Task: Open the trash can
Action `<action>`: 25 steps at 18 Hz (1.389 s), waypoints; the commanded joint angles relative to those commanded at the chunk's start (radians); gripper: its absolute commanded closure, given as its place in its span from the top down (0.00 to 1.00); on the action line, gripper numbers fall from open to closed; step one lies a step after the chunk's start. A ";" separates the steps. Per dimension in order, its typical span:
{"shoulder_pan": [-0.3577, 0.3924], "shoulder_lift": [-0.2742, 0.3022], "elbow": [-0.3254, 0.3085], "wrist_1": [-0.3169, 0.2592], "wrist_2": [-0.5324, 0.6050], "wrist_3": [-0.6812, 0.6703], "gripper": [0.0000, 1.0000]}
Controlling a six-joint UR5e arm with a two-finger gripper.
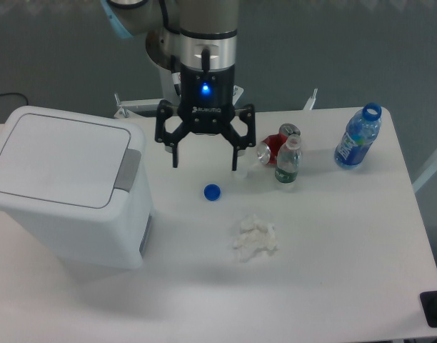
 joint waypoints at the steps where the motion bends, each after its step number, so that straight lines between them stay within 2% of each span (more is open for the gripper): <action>1: -0.005 -0.002 0.000 0.000 0.000 0.000 1.00; 15: -0.057 -0.017 0.002 0.000 -0.012 -0.028 1.00; 25: -0.063 -0.023 0.000 0.002 -0.012 -0.023 1.00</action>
